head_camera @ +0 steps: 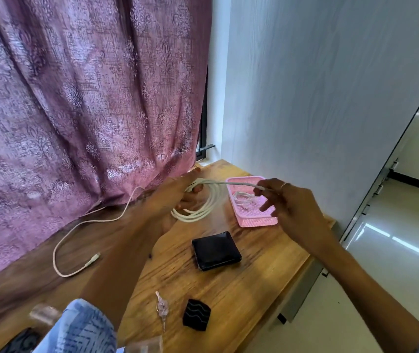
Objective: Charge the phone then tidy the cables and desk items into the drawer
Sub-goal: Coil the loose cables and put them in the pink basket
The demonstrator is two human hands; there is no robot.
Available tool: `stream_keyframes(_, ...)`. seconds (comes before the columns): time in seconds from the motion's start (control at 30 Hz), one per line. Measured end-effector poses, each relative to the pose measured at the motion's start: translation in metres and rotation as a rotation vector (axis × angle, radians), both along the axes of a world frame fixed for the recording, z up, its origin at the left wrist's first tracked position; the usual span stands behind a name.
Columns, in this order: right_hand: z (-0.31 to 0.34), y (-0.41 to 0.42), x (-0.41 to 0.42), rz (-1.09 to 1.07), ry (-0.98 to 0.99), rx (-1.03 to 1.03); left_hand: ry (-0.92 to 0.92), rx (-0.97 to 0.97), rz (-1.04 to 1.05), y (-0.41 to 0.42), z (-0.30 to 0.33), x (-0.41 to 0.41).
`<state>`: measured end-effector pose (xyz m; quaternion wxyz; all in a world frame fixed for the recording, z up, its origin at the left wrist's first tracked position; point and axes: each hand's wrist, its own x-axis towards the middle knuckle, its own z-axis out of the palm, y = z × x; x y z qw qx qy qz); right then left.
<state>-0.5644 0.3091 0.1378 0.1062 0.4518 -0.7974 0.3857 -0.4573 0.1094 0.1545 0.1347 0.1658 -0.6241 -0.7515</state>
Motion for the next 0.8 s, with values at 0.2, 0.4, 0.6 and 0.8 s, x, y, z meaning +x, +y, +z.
stream_keyframes(0.2,-0.007,-0.013,-0.001,0.081,-0.475,-0.150,0.035,0.015,0.113,0.003,-0.011,-0.020)
stream_keyframes(0.4,-0.028,-0.027,-0.009,0.068,-0.495,-0.024,0.053,0.095,0.125,0.014,-0.016,-0.040)
stream_keyframes(0.6,-0.033,-0.033,-0.038,-0.099,-0.513,0.002,-0.015,0.152,0.062,0.028,-0.031,-0.079)
stream_keyframes(0.8,-0.032,-0.034,-0.079,0.184,-1.214,-0.370,-0.158,0.074,0.172,0.033,-0.053,-0.139)
